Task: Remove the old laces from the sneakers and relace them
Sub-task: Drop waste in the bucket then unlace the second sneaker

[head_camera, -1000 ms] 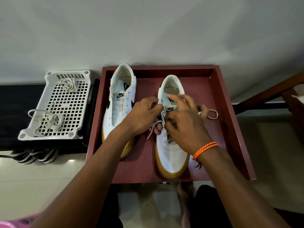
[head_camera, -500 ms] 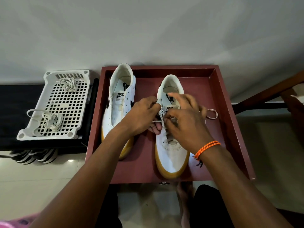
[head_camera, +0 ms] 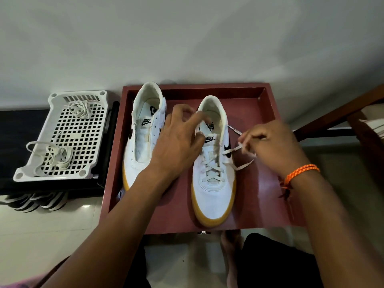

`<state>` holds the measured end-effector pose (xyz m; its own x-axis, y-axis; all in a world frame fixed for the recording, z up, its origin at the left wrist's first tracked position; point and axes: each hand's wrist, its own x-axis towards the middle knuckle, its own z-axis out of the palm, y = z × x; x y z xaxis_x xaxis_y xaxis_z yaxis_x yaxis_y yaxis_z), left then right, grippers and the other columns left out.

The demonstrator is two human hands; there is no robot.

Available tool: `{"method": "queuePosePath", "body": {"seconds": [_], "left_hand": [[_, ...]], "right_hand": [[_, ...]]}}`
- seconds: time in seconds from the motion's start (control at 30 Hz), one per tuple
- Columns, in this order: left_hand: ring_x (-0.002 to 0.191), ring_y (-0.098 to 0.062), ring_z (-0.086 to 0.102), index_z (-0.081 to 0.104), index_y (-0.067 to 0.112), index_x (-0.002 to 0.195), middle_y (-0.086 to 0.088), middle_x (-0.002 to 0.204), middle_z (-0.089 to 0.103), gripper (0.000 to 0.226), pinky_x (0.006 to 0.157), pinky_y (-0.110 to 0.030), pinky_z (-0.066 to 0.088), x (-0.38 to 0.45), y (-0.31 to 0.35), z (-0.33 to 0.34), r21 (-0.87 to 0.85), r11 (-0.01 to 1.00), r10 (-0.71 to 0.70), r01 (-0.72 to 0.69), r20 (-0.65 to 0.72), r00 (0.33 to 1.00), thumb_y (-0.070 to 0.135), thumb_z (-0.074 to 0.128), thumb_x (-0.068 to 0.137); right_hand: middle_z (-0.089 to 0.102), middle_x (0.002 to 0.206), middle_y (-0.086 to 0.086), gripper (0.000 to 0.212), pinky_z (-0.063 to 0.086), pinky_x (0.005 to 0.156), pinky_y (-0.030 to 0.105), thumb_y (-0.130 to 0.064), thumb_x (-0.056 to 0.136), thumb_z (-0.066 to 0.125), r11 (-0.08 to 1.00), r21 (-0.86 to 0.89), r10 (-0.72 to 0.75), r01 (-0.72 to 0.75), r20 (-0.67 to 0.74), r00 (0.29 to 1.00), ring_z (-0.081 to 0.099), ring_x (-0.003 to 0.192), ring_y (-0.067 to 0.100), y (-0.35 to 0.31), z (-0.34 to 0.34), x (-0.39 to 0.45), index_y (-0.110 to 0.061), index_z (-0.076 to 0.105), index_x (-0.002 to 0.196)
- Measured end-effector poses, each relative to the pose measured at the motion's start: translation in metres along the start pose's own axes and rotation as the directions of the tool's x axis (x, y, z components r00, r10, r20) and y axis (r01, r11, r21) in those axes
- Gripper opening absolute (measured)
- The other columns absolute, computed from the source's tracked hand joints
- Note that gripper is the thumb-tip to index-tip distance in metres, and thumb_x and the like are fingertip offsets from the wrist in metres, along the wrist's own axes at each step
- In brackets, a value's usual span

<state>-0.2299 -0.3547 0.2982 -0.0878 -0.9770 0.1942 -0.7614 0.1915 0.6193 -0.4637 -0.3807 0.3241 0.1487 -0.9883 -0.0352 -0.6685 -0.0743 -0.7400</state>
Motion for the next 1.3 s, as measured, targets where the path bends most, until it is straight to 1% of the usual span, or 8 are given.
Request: {"method": "queuePosePath", "body": {"seconds": [0.17,0.27,0.53,0.63,0.7,0.87,1.03,1.3], "left_hand": [[0.156,-0.027,0.020,0.079,0.038,0.102,0.005,0.171,0.022,0.028,0.113,-0.050,0.031,-0.009,0.011,0.017,0.108,0.992,0.047,-0.064,0.154,0.987,0.040,0.052,0.092],[0.159,-0.025,0.009,0.078,0.037,0.100,0.009,0.174,0.012,0.027,0.120,-0.055,0.020,-0.010,0.009,0.026,0.065,0.998,-0.004,-0.009,0.198,0.980,0.042,0.054,0.089],[0.155,-0.021,0.024,0.071,0.047,0.079,0.024,0.164,0.026,0.016,0.120,-0.050,0.030,0.004,0.011,0.011,-0.229,0.968,-0.063,0.106,0.188,0.980,0.042,0.065,0.094],[0.110,0.011,0.059,0.072,0.016,0.118,0.025,0.107,0.072,0.022,0.094,-0.012,0.047,0.007,0.010,0.002,-0.578,0.755,-0.270,0.310,0.157,0.950,0.016,0.067,0.097],[0.075,0.002,0.066,0.063,0.006,0.124,0.010,0.078,0.074,0.023,0.078,-0.019,0.053,0.007,0.009,0.000,-0.602,0.683,-0.408,0.414,0.156,0.900,0.010,0.061,0.101],[0.107,-0.014,0.061,0.067,0.022,0.096,0.004,0.127,0.055,0.012,0.093,-0.042,0.055,0.003,0.004,0.008,-0.110,0.974,-0.214,0.196,-0.192,0.958,0.030,0.060,0.100],[0.158,-0.033,0.020,0.075,0.036,0.117,-0.002,0.173,0.022,0.020,0.120,-0.048,0.026,-0.009,0.011,0.023,0.153,0.983,0.094,-0.099,0.038,0.995,0.033,0.064,0.100],[0.133,-0.030,0.049,0.075,0.026,0.094,-0.004,0.157,0.041,0.017,0.106,-0.060,0.045,0.005,0.007,0.014,-0.180,0.978,-0.141,0.100,-0.226,0.964,0.032,0.059,0.091]], "right_hand": [[0.066,0.117,-0.012,0.048,0.062,0.082,0.040,-0.011,0.092,0.067,0.993,-0.029,-0.109,0.113,0.122,0.987,0.066,0.099,0.010,-0.006,0.018,-0.004,-0.044,0.065,0.126],[0.047,0.134,-0.012,0.076,0.051,0.081,0.013,-0.028,0.088,0.078,0.991,-0.061,-0.096,0.119,0.290,0.952,0.059,0.110,0.005,-0.007,0.020,-0.008,-0.054,0.042,0.150],[0.049,0.134,-0.016,0.070,0.055,0.083,0.030,-0.039,0.073,0.093,0.985,-0.119,-0.093,0.122,0.224,0.970,0.060,0.108,0.013,-0.003,0.024,-0.008,-0.048,0.053,0.129],[0.051,0.135,-0.015,0.068,0.050,0.083,0.017,-0.031,0.073,0.095,0.994,-0.058,-0.083,0.095,0.183,0.980,0.060,0.110,0.012,-0.002,0.023,-0.008,-0.045,0.055,0.126],[0.052,0.136,-0.013,0.066,0.042,0.078,0.009,-0.029,0.073,0.095,0.996,-0.049,-0.071,0.080,0.158,0.985,0.058,0.111,0.011,-0.002,0.024,-0.008,-0.043,0.056,0.125],[0.052,0.137,-0.015,0.072,0.050,0.089,0.027,-0.033,0.070,0.096,0.993,-0.069,-0.087,0.096,0.128,0.988,0.057,0.112,0.010,0.000,0.030,-0.006,-0.045,0.056,0.128],[0.053,0.137,-0.010,0.073,0.053,0.092,0.025,-0.028,0.073,0.094,0.991,-0.036,-0.120,0.125,0.127,0.985,0.056,0.118,0.012,0.005,0.032,-0.002,-0.042,0.056,0.134],[0.055,0.133,-0.009,0.069,0.049,0.087,0.018,-0.025,0.067,0.099,0.993,-0.041,-0.108,0.114,0.126,0.986,0.056,0.115,0.014,0.004,0.032,-0.003,-0.039,0.060,0.122]]}}
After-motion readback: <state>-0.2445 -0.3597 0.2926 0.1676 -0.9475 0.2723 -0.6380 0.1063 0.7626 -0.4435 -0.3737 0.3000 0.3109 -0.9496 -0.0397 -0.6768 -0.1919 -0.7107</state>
